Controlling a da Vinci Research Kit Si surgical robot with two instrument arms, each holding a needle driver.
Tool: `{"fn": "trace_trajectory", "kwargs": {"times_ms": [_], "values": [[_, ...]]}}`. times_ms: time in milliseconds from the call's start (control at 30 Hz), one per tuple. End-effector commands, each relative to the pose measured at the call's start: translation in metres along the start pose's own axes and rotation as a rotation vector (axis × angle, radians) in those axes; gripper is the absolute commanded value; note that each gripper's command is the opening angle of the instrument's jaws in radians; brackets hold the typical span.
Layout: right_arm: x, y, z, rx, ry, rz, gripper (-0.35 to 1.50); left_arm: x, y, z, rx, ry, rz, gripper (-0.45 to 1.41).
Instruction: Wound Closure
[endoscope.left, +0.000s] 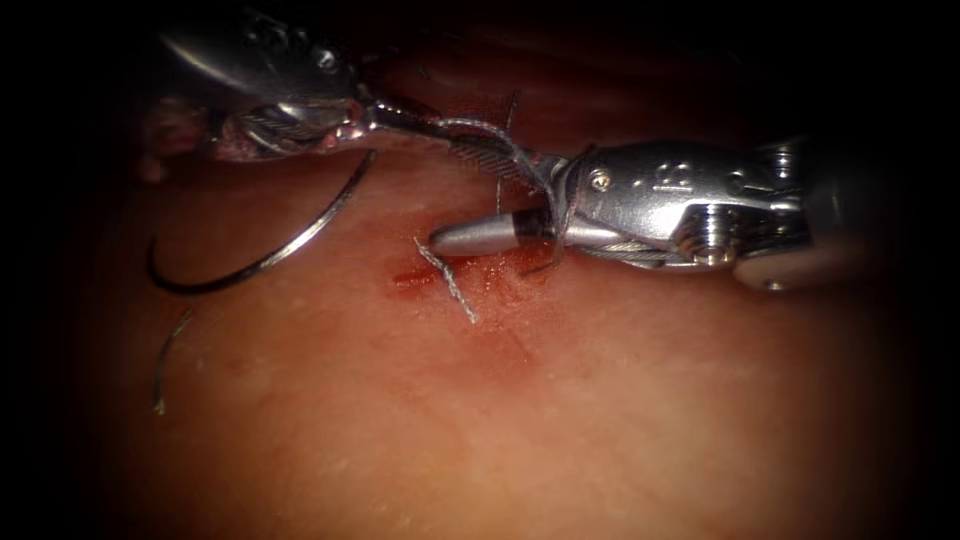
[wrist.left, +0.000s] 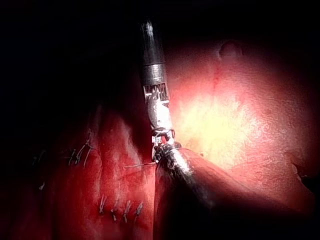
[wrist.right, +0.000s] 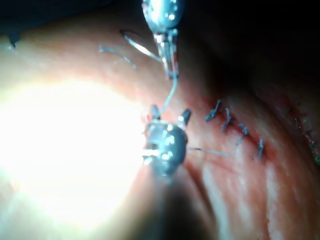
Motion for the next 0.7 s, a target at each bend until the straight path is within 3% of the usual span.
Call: {"fn": "trace_trajectory", "kwargs": {"times_ms": [33,167,467,700], "values": [[-0.0001,-0.0004,0.0006,0.008,0.004,0.000,0.64,-0.0002,0.0000,0.0013,-0.002,0.000,0.002,-0.45],[-0.0001,-0.0009,0.0006,0.035,0.004,-0.003,0.62,-0.0011,-0.0017,0.0032,0.009,0.005,0.009,-0.45],[0.0003,-0.0015,0.0002,0.060,0.009,-0.005,0.57,-0.0038,-0.0020,0.0076,-0.002,-0.037,0.035,-0.45],[0.0005,-0.0014,-0.0001,0.058,0.039,-0.002,0.49,-0.0041,-0.0020,0.0085,-0.004,-0.034,0.038,-0.45]]}}
